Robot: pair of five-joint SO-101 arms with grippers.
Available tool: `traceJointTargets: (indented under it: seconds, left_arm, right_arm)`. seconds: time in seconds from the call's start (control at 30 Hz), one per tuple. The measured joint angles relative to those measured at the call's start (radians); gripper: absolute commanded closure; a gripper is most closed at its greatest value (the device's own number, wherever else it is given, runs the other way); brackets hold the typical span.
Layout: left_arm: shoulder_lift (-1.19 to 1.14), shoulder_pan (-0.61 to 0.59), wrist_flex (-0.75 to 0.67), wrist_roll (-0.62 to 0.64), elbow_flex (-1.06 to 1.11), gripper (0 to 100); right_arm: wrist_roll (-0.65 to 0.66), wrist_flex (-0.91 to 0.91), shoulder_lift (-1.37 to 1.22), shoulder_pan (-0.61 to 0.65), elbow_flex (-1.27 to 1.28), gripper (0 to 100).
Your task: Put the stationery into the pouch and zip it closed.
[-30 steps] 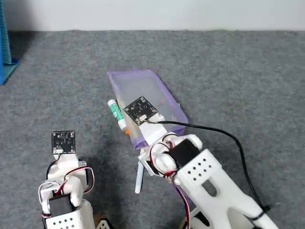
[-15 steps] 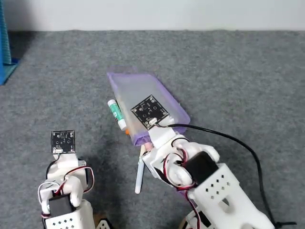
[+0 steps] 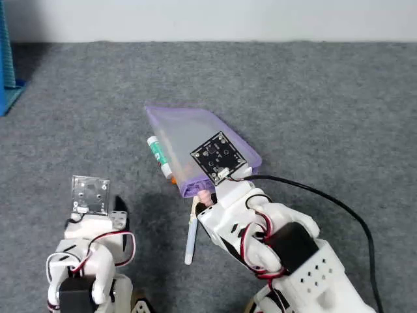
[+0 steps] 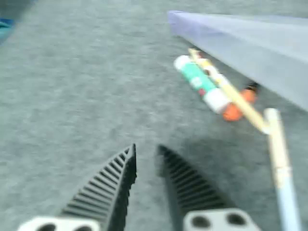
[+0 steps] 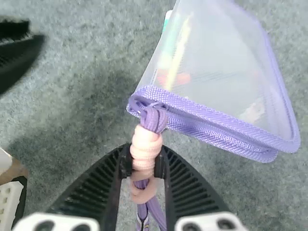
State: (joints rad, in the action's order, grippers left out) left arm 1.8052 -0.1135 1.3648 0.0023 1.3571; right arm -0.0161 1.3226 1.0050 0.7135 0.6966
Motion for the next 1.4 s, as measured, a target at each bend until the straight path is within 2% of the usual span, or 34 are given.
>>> traceJointTargets:
  seconds: [0.1,0.27,0.63,0.93,1.13,1.4]
  left_arm:
    - [0.000,0.043,0.000,0.087,-0.003,73]
    - [0.000,0.163,0.000,0.175,-0.028,73]
    - [0.000,0.442,-0.003,0.204,-0.130,73]
    - [0.000,0.420,-0.227,0.204,0.046,73]
    - [0.000,0.416,-0.310,0.204,0.127,74]
    - [0.000,0.416,-0.365,0.204,0.155,87]
  right_arm:
    - [0.000,0.000,0.006,0.000,0.000,99.1]
    - [0.000,-0.002,0.006,0.000,0.000,99.1]
    - [0.000,-0.002,0.006,0.000,0.000,99.1]
    - [0.000,-0.002,0.006,0.000,0.000,99.1]
    - [0.000,-0.002,0.006,0.000,0.000,99.1]
    - [0.000,0.057,0.008,0.046,0.000,99.1]
